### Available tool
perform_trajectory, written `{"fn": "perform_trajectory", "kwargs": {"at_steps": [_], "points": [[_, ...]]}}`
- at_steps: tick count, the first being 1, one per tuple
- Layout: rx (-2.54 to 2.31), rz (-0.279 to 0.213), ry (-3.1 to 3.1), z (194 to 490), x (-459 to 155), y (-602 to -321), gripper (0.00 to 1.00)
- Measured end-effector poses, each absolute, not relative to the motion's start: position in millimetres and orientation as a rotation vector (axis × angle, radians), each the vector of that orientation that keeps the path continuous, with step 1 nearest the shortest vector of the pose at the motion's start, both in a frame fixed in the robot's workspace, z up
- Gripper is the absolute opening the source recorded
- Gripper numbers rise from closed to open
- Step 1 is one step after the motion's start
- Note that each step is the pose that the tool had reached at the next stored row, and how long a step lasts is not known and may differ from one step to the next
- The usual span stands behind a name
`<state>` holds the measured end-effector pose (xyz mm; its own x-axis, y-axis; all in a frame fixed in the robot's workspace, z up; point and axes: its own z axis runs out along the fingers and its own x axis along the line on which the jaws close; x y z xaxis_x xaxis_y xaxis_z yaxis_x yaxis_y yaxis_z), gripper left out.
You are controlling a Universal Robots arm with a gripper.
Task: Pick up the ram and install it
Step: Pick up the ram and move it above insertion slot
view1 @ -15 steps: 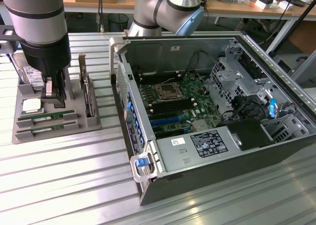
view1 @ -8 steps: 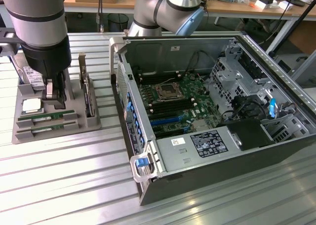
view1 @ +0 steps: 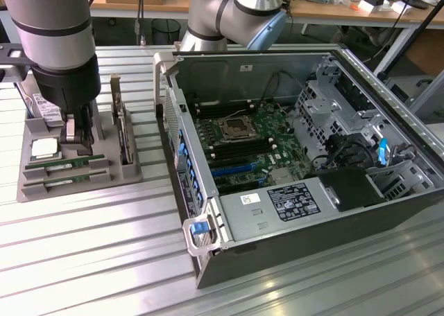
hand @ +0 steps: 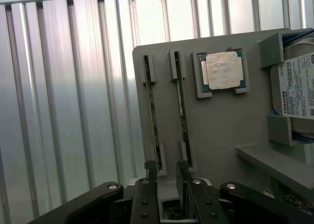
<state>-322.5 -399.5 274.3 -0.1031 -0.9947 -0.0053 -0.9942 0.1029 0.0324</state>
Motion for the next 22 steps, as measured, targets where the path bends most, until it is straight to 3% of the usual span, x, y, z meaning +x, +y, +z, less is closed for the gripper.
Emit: {"fn": "perform_trajectory", "kwargs": {"at_steps": [22], "points": [[2.092, -0.043, -2.320, 259, -326, -400, 0.30]]}}
